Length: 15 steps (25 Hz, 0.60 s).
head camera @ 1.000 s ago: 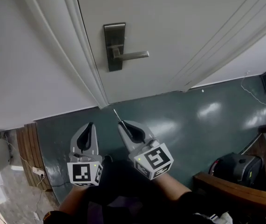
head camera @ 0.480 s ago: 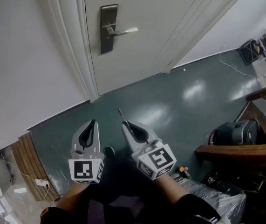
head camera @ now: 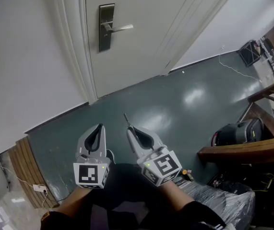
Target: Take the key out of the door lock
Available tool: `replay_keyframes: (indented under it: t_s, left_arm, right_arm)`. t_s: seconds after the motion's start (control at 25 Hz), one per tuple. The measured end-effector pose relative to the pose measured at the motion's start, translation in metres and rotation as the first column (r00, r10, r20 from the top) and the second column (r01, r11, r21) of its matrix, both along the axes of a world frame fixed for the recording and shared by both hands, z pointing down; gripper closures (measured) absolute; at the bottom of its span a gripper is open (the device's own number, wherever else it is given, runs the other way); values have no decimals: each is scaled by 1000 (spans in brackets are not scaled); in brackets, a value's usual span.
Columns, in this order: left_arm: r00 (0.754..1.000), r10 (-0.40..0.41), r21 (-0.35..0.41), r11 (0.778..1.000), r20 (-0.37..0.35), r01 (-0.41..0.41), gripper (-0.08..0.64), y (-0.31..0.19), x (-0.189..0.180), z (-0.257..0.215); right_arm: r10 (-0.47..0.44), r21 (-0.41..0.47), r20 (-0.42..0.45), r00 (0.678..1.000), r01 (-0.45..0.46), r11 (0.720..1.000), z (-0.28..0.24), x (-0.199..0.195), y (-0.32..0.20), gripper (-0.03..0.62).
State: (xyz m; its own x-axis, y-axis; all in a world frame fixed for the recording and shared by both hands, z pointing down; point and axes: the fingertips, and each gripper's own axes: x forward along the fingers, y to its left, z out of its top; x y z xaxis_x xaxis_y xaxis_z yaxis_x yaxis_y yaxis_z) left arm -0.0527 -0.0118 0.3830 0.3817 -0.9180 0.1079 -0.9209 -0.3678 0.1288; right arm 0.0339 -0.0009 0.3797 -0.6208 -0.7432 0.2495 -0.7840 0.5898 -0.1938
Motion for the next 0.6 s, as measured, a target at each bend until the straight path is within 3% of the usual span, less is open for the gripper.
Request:
replay_keyframes:
  t_s: [0.6]
  left_arm:
    - [996, -53, -11, 998, 71, 54, 545, 128, 53, -11]
  right_arm:
    - [-6, 32, 11, 1000, 6, 999, 7, 60, 114, 575]
